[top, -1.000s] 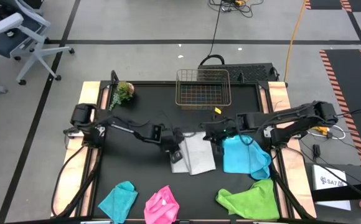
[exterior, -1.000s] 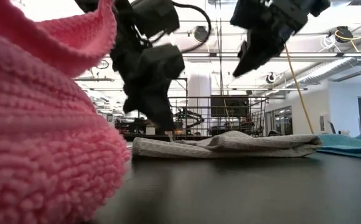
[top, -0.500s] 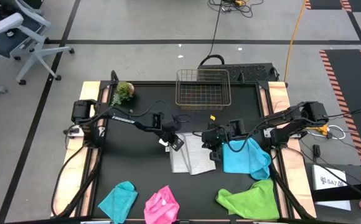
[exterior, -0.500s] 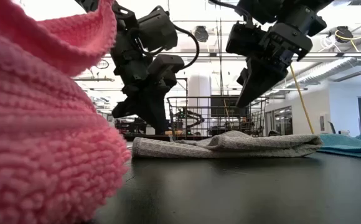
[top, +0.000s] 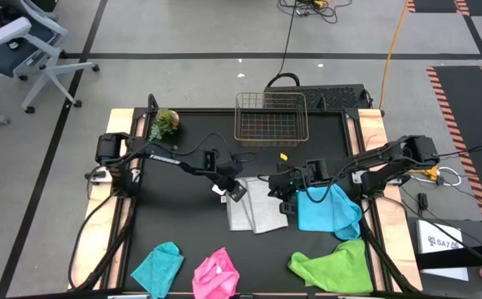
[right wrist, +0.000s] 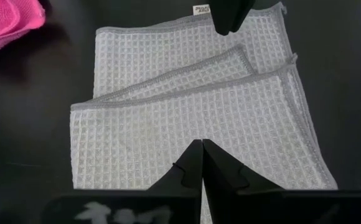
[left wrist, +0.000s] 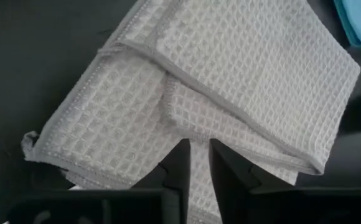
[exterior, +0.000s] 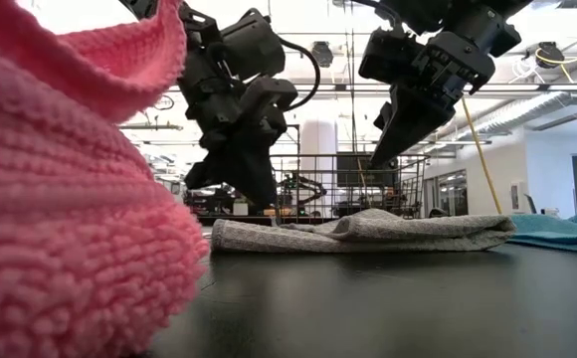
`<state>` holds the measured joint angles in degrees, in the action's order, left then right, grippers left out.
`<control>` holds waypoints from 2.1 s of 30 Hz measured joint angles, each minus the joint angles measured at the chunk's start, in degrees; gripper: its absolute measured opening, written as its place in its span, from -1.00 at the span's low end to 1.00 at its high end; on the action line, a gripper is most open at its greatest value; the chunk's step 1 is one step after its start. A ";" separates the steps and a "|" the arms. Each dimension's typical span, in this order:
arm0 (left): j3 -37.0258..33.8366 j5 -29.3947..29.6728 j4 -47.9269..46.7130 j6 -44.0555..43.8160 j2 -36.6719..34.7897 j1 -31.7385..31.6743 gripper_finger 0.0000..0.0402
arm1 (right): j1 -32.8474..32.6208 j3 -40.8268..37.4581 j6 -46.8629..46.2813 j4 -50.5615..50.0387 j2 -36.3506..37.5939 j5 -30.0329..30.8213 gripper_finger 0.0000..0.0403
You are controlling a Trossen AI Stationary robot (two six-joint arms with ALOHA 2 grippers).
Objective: Fold microfiber towels
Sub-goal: Fold the gray towel
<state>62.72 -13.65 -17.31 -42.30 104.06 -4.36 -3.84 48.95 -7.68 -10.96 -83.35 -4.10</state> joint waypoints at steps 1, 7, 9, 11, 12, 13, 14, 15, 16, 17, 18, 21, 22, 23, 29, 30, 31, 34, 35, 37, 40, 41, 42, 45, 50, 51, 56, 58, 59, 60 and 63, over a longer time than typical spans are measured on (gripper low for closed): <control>0.00 0.02 0.08 0.00 0.19 0.00 -0.64 | 0.00 0.00 0.00 0.00 0.00 -0.02 -1.00; 0.07 0.15 1.00 -0.31 1.32 0.00 -0.44 | -0.02 0.00 -0.19 0.05 0.00 0.00 -1.00; 0.00 0.13 1.56 -0.56 2.25 0.00 -0.39 | -0.02 0.00 -0.51 0.24 0.00 0.02 -1.00; 0.05 0.13 1.70 -1.31 3.17 0.00 -0.35 | -0.02 0.00 -0.61 0.33 -0.02 0.02 -1.00; 0.03 0.12 1.60 -1.36 3.67 0.00 -0.34 | -0.02 0.00 -0.61 0.53 0.00 0.02 -1.00; 0.02 0.11 2.23 -1.47 4.22 0.00 -0.32 | -0.02 0.00 -0.61 0.63 0.00 0.02 -1.00; 0.05 -0.04 2.79 -1.67 4.58 0.00 -0.31 | -0.02 0.00 -0.63 0.61 -0.02 0.02 -1.00; 0.07 -0.08 2.96 -1.75 4.70 0.00 -0.31 | -0.02 0.00 -0.63 0.61 0.00 0.02 -1.00; 0.07 -0.08 3.44 -1.78 4.91 0.00 -0.30 | -0.02 0.00 -0.63 0.69 0.00 0.02 -1.00; 0.07 -0.11 4.28 -1.86 5.00 0.00 -0.30 | -0.02 0.00 -0.63 0.74 0.00 0.02 -1.00; 0.07 -0.09 4.94 -1.88 5.06 0.00 -0.30 | -0.02 0.00 -0.63 0.71 0.00 0.02 -1.00; 0.02 -0.83 7.73 -1.94 5.07 -0.21 -0.30 | -0.02 0.00 -0.63 0.90 -0.01 0.02 -1.00; 0.03 -1.14 8.54 -1.95 5.06 -0.24 -0.30 | -0.02 0.00 -0.63 0.83 -0.01 0.02 -1.00; 0.04 -1.28 8.82 -2.06 5.06 -0.24 -0.30 | -0.02 0.00 -0.63 0.85 0.00 0.02 -1.00; 0.02 -1.31 8.17 -2.86 5.06 -0.24 -0.30 | -0.02 0.00 -0.63 0.83 -0.02 0.02 -1.00; 0.02 -1.31 8.16 -2.86 5.06 -0.24 -0.30 | -0.02 0.00 -0.64 0.83 -0.02 0.02 -1.00; 0.02 -1.28 8.20 -2.86 5.06 -0.24 -0.30 | -0.02 0.00 -0.63 0.85 -0.02 0.02 -1.00; 0.02 -0.32 8.38 -2.90 5.06 -0.24 -0.31 | -0.02 0.00 -0.63 0.83 -0.01 0.02 -1.00; 0.02 0.27 8.37 -2.93 5.06 -0.24 -0.33 | -0.02 0.00 -0.63 0.83 -0.02 0.02 -1.00; 0.02 1.09 8.39 -2.95 5.06 -0.24 -0.42 | -0.02 0.00 -0.63 0.83 -0.02 0.02 -1.00; 0.02 1.02 8.71 -2.90 5.06 -0.40 -0.67 | -0.02 0.00 -0.63 0.82 -0.02 0.02 -1.00; 0.02 0.49 8.93 -2.83 5.06 -0.44 -0.77 | -0.02 0.00 -0.63 0.82 -0.01 0.02 -1.00; 0.02 -0.14 9.14 -2.71 5.06 -0.48 -0.88 | -0.02 0.00 -0.64 0.81 -0.01 0.02 -1.00; 0.02 -0.62 9.62 -2.65 4.91 -0.50 -0.95 | -0.02 0.00 -0.63 0.79 0.00 0.02 -1.00; 0.06 0.64 8.60 -1.65 1.68 -0.48 -0.98 | -0.02 0.00 -0.66 0.33 -0.02 0.02 -1.00; 0.04 1.62 7.83 -1.28 0.60 -0.50 -0.98 | -0.02 0.00 -0.65 -0.04 0.00 0.02 -1.00; 0.11 6.67 -2.23 0.69 -4.75 -1.71 -0.98 | -0.02 0.00 -0.66 -0.79 -0.01 -0.01 -1.00; 0.10 8.52 -8.01 1.41 -6.01 -2.32 -0.99 | -0.02 0.00 -0.66 -0.93 -0.01 -0.07 -1.00; 0.09 8.88 -10.50 1.53 -6.54 -2.66 -0.99 | -0.02 0.00 -0.64 -0.87 -0.01 -0.07 -1.00; 0.09 9.01 -12.77 1.66 -7.00 -3.01 -0.99 | -0.02 0.00 -0.63 -0.90 0.00 -0.11 -1.00; 0.07 9.07 -16.38 2.12 -7.25 -3.55 -0.97 | -0.02 0.00 -0.64 -0.90 -0.01 -0.15 -1.00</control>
<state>62.79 -4.58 -33.69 -40.18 96.81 -7.91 -3.86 48.95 -8.32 -11.86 -83.36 -4.25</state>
